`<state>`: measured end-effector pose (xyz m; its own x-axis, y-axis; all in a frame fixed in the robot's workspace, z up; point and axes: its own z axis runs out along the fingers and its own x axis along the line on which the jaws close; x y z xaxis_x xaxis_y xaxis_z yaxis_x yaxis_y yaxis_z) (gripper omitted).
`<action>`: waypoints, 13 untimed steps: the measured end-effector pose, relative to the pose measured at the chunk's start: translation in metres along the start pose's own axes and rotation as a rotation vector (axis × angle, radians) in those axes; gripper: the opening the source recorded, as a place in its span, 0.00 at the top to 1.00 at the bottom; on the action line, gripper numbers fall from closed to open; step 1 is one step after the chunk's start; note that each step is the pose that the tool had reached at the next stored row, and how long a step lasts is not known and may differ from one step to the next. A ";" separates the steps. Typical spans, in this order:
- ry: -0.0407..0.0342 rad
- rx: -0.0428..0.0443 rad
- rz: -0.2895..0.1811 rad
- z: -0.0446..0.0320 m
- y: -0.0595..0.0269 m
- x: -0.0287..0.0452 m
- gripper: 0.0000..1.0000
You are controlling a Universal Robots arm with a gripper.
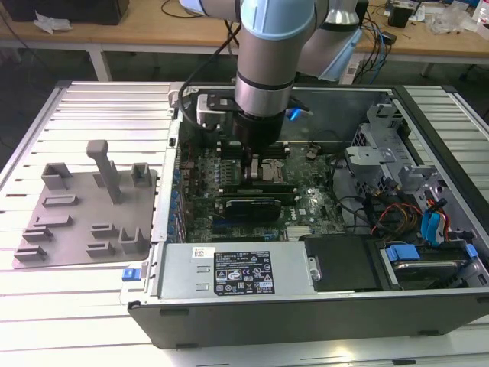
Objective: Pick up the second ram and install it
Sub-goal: 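Press down the second ram until it locks into place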
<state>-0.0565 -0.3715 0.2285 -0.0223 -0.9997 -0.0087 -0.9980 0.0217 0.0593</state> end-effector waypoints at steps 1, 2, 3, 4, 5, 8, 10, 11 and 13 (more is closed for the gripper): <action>-0.0002 0.0002 0.000 0.0012 -0.0001 -0.0001 0.92; -0.0002 0.0004 0.000 0.0017 -0.0001 -0.0001 0.92; -0.0005 0.0005 0.000 0.0019 -0.0002 -0.0001 0.92; -0.0007 0.0006 0.000 0.0016 -0.0001 -0.0001 0.92; -0.0020 0.0012 0.000 0.0004 -0.0002 -0.0003 0.92; -0.0006 -0.0015 0.000 -0.0025 -0.0073 -0.0003 0.92; -0.0008 -0.0038 0.000 -0.0029 -0.0152 -0.0005 0.92; -0.0007 -0.0058 0.000 -0.0034 -0.0229 -0.0007 0.92; -0.0005 -0.0069 0.000 -0.0094 -0.0313 -0.0010 0.92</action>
<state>-0.0247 -0.3713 0.2360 -0.0226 -0.9997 -0.0093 -0.9976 0.0219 0.0662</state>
